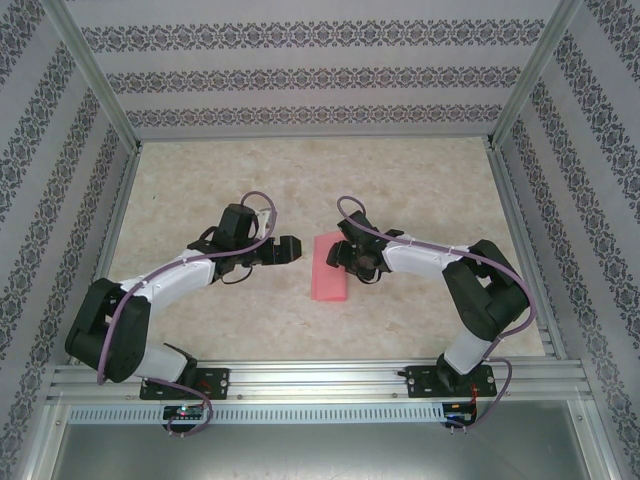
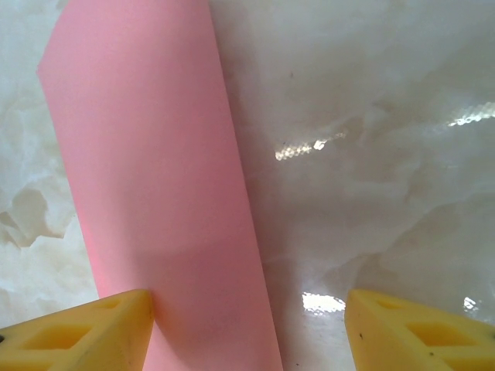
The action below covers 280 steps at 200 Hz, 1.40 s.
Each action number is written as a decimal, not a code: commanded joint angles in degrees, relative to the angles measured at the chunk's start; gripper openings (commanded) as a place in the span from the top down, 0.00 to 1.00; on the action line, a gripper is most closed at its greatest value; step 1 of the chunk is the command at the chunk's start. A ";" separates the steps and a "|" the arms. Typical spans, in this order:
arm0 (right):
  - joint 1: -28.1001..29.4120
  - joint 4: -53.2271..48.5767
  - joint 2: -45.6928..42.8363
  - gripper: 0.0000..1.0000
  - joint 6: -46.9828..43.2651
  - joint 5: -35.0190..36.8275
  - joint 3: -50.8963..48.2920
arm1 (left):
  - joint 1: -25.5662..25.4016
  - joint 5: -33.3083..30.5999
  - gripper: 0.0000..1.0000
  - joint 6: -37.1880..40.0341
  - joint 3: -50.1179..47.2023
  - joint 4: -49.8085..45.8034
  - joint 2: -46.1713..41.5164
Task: Fold a paper plane with a square sheet of paper (pick it up from the middle)
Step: Fold the square sheet of paper in half at the center of the table.
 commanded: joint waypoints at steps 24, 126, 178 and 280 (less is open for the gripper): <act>-1.03 1.19 0.54 0.31 -0.76 0.17 0.09 | -1.47 1.17 0.10 -0.31 2.41 1.52 1.93; 0.01 -1.16 5.11 0.22 -4.35 -2.08 3.72 | -1.85 0.99 0.10 0.36 2.70 0.81 2.67; -0.15 -3.99 6.10 0.16 -4.96 -0.72 4.62 | -1.86 1.25 0.10 0.37 2.92 1.03 3.04; -0.04 -8.14 10.51 0.17 -5.86 2.00 6.21 | -1.91 1.93 0.18 0.38 3.39 0.68 4.08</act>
